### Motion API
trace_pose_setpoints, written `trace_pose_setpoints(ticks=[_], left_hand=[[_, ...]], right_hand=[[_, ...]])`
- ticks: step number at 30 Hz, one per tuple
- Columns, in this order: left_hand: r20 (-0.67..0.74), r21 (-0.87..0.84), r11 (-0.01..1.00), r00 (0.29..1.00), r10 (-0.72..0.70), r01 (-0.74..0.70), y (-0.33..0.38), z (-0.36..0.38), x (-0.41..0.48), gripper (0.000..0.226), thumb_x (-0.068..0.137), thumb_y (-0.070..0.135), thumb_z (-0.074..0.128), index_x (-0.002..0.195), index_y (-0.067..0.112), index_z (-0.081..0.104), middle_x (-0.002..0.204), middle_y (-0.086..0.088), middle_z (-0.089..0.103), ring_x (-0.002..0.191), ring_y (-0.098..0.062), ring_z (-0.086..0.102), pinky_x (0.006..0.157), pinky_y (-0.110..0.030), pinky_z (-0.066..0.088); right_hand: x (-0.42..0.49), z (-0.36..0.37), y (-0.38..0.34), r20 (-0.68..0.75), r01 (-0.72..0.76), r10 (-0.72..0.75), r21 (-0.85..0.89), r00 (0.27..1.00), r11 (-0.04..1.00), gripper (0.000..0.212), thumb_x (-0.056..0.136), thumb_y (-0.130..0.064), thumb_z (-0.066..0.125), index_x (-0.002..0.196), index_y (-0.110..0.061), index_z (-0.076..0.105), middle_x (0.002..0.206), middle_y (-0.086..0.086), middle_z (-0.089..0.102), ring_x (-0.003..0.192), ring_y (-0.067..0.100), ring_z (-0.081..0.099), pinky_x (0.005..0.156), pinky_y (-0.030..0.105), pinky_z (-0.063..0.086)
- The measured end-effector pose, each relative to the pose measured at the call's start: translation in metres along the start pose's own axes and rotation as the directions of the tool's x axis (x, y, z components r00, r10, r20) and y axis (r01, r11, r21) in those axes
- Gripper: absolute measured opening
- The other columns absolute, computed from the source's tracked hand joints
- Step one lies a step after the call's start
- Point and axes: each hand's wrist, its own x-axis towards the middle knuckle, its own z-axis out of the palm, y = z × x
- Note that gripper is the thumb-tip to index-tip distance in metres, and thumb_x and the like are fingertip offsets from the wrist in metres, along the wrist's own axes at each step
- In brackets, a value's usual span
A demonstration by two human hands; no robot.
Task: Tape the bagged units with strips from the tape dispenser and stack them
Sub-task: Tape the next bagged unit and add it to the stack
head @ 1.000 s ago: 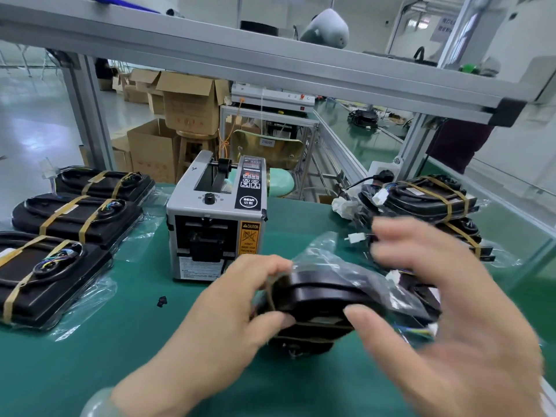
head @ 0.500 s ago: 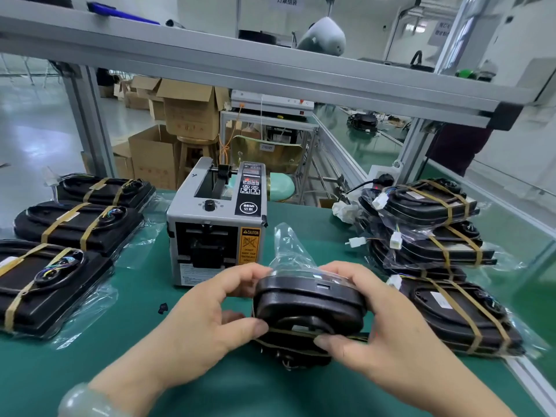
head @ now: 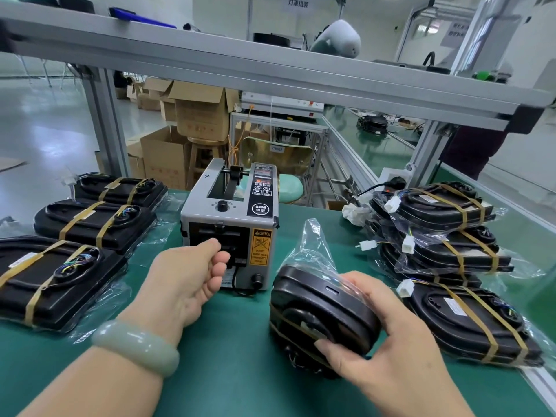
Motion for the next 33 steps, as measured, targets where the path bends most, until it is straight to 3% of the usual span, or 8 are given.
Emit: trace_pose_setpoints(ticks=[4,10,17,21,27,33], left_hand=[[-0.045,-0.004,1.0,0.999,0.017,-0.017,0.001,0.003,0.004,0.016,0.092,0.021,0.062,0.081,0.009,0.061,0.046,0.004,0.063,0.033,0.0,0.052,0.032,-0.012,0.039],[-0.131,-0.014,0.999,0.99,0.045,-0.047,-0.002,0.008,0.008,0.015,0.09,0.021,0.064,0.084,0.008,0.06,0.065,-0.004,0.067,0.036,-0.002,0.057,0.033,-0.013,0.04],[-0.27,-0.005,0.994,0.958,0.1,-0.105,-0.006,0.019,0.007,0.015,0.084,0.009,0.058,0.069,0.008,0.06,0.063,-0.003,0.063,0.047,-0.007,0.055,0.033,-0.012,0.037],[-0.206,-0.012,0.998,0.977,0.061,-0.065,-0.012,0.009,0.004,0.017,0.086,0.011,0.056,0.069,0.008,0.059,0.059,-0.002,0.059,0.042,-0.005,0.051,0.035,-0.013,0.038],[-0.14,-0.031,0.999,0.99,0.034,-0.039,-0.013,0.005,0.004,0.019,0.091,0.021,0.063,0.076,0.009,0.064,0.059,0.0,0.067,0.036,0.0,0.054,0.033,-0.012,0.039],[-0.186,-0.064,0.996,0.982,0.043,-0.055,-0.004,0.014,0.007,0.015,0.09,0.02,0.064,0.079,0.01,0.062,0.069,-0.002,0.069,0.038,-0.001,0.055,0.034,-0.012,0.04]], right_hand=[[-0.003,0.001,-0.002,-0.001,-0.017,0.017,-0.005,1.0,1.0,0.06,0.049,-0.049,0.066,0.105,-0.059,0.05,0.104,-0.021,0.062,0.092,0.001,0.06,0.074,0.002,0.039],[-0.006,0.002,-0.009,0.004,-0.002,0.003,-0.067,1.0,0.998,0.054,0.053,-0.05,0.065,0.106,-0.055,0.051,0.101,-0.018,0.063,0.09,0.005,0.06,0.074,0.009,0.042],[-0.01,0.007,-0.016,-0.009,0.003,-0.004,-0.109,1.0,0.994,0.053,0.055,-0.052,0.062,0.107,-0.052,0.053,0.102,-0.017,0.062,0.09,0.006,0.061,0.074,0.015,0.044],[-0.01,0.007,-0.012,-0.042,-0.013,0.009,-0.103,0.999,0.995,0.057,0.053,-0.046,0.067,0.106,-0.054,0.05,0.101,-0.019,0.062,0.089,0.003,0.059,0.075,0.008,0.041],[-0.009,0.009,-0.012,-0.057,-0.02,0.013,-0.118,0.998,0.993,0.055,0.053,-0.054,0.061,0.106,-0.059,0.047,0.102,-0.023,0.06,0.09,-0.001,0.057,0.075,0.003,0.038],[-0.01,0.01,-0.013,-0.053,-0.018,0.012,-0.12,0.999,0.993,0.054,0.053,-0.055,0.06,0.106,-0.057,0.048,0.101,-0.023,0.06,0.09,-0.002,0.056,0.075,0.003,0.038]])
